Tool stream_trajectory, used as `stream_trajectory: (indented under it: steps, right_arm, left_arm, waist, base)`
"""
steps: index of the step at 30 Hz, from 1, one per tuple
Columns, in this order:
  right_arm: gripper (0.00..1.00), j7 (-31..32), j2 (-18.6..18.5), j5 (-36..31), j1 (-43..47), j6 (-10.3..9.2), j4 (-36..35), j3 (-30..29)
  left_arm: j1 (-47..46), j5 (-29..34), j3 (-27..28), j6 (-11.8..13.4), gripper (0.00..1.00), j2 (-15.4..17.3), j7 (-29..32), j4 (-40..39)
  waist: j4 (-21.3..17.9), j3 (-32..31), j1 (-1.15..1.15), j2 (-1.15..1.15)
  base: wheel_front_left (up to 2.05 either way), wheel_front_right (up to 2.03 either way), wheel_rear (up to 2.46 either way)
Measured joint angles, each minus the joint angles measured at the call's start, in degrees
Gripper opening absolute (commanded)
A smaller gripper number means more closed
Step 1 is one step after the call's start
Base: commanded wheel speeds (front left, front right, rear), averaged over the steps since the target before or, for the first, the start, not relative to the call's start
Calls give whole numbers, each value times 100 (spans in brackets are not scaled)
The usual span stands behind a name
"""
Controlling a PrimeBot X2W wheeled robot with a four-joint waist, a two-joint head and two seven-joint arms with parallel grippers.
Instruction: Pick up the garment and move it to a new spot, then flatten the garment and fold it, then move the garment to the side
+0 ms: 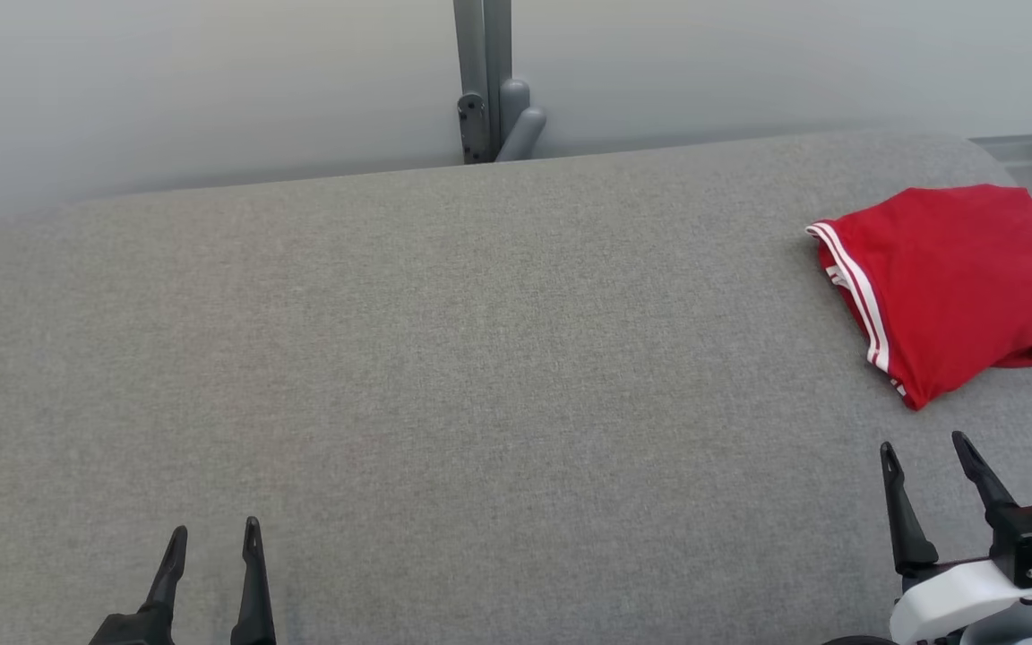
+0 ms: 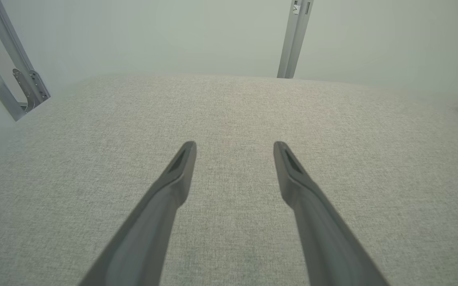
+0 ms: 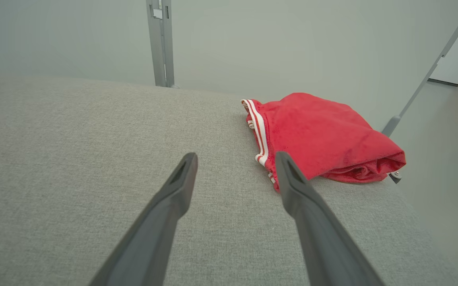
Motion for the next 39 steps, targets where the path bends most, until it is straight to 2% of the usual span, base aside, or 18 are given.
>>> stream_trajectory:
  steps: [4,8,17,39]
  right_arm:
    - [100,-24,469,-523,103,0,-188,-296]
    - [100,-26,657,-860,353,0,-407,-408]
    - [100,-29,746,-987,333,0,-326,-321]
    - [100,-23,791,-806,316,1,-174,-393]
  left_arm:
    - [2,7,-44,-14,100,-1,0,47]
    - [-21,-79,-140,-145,100,-1,0,113]
    - [-146,-97,-252,-335,100,-2,0,314]
    - [-104,-93,-234,-359,100,-12,0,541]
  waist:
    - [129,-176,0,0]
    - [237,-290,0,0]
    - [225,-364,0,1]
    - [316,-401,0,1]
  base:
    - [0,0,0]
    - [0,0,0]
    - [0,0,0]
    - [0,0,0]
